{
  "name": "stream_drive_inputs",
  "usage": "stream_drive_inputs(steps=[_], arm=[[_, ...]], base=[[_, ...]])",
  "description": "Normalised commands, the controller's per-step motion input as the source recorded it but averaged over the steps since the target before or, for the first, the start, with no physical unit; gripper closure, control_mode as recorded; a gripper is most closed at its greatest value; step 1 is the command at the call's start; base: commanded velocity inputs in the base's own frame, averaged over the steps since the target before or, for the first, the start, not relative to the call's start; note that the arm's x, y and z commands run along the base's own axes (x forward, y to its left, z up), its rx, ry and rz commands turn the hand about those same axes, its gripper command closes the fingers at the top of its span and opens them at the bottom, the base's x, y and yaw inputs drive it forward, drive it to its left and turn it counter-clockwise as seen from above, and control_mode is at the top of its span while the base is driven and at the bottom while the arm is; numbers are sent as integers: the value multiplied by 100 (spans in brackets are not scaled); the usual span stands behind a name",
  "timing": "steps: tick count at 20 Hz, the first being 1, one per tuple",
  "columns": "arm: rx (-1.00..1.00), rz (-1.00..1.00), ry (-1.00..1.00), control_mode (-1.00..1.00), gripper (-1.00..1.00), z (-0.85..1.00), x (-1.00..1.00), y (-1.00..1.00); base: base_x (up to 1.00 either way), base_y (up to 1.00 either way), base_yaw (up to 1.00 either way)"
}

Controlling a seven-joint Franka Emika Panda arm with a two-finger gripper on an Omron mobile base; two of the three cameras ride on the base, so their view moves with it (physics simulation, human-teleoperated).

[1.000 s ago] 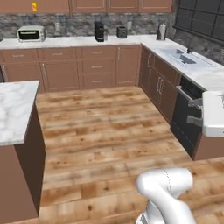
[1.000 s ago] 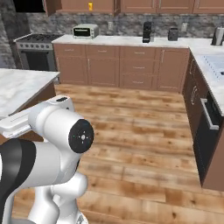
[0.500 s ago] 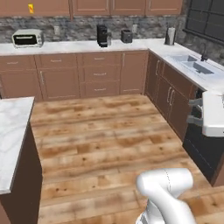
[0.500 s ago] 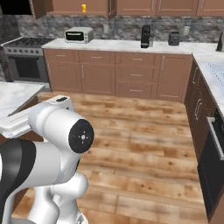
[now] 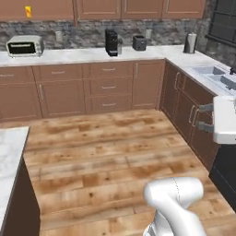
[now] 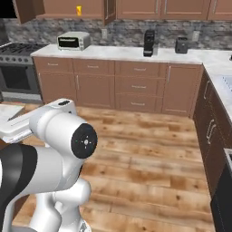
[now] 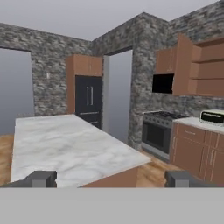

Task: Open the cabinet directly in front. Then move the liquor and the cup to the dining counter with the candle on it.

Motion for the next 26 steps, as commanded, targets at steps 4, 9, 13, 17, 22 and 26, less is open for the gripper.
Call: stream_drive_inputs(steps=[4, 9, 13, 17, 22, 26], arm=[[0, 0, 0, 100, -100, 0, 0, 0], [0, 0, 0, 100, -100, 0, 0, 0], [0, 0, 0, 100, -100, 0, 0, 0], [0, 0, 0, 100, -100, 0, 0, 0], [0, 0, 0, 100, -100, 0, 0, 0], [0, 0, 0, 100, -100, 0, 0, 0]], base=[[100, -14, 0], [100, -12, 0], [100, -11, 0], [100, -12, 0], [99, -10, 0], [97, -6, 0]])
